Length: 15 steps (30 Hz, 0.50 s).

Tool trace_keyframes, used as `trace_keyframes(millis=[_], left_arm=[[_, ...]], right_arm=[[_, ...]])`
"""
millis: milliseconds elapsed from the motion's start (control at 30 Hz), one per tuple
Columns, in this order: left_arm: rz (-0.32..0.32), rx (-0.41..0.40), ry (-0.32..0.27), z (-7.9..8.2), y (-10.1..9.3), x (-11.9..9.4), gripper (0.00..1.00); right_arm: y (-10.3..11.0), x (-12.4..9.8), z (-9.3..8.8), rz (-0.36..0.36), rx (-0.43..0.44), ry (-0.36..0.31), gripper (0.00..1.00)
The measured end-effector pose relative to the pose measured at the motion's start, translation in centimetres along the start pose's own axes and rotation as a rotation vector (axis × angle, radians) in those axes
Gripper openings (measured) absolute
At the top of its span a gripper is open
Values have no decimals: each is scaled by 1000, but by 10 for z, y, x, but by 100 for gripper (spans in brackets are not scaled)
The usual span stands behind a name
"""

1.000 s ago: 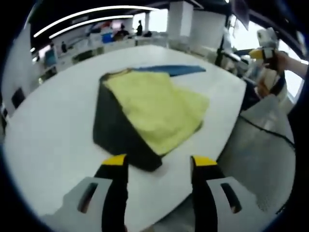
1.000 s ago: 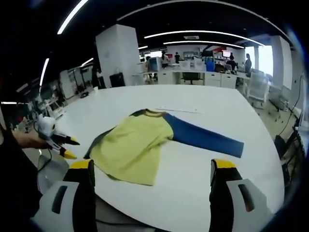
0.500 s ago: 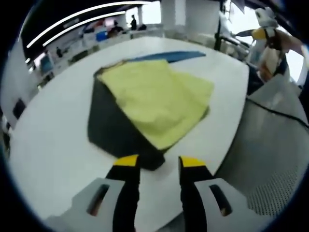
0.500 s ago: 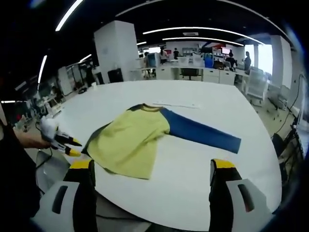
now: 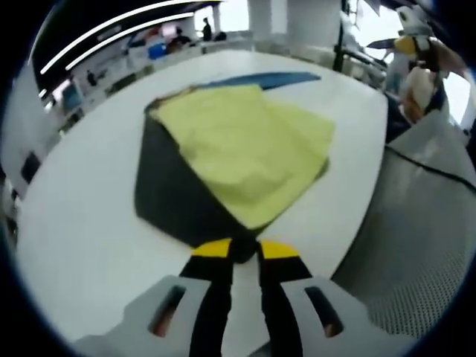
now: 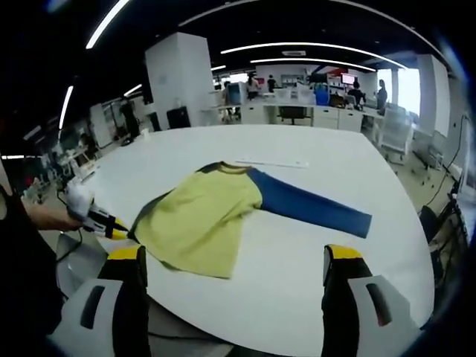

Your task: Fold the garment on the visible template until the final outline fits inside the template.

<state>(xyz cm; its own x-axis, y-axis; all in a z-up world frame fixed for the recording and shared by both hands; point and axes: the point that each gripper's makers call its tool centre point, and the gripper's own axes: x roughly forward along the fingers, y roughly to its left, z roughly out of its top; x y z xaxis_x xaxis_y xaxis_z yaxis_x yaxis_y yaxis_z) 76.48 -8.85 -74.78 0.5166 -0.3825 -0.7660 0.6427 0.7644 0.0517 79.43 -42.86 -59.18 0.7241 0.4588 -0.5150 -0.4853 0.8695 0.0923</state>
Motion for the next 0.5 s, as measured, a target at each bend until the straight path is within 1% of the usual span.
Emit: trace_keyframes(millis=[200,400,500], left_arm=[[3,11,10,-1,1,1,0],[3,14,9,-1,1,2,0],[4,5,1,1,4,-2,0]], right_arm=[[0,-1,-2,-4,7,3,98],[-2,-1,-3,-10,8,3,97],[-1,-2,-2,-11,6,3,97]])
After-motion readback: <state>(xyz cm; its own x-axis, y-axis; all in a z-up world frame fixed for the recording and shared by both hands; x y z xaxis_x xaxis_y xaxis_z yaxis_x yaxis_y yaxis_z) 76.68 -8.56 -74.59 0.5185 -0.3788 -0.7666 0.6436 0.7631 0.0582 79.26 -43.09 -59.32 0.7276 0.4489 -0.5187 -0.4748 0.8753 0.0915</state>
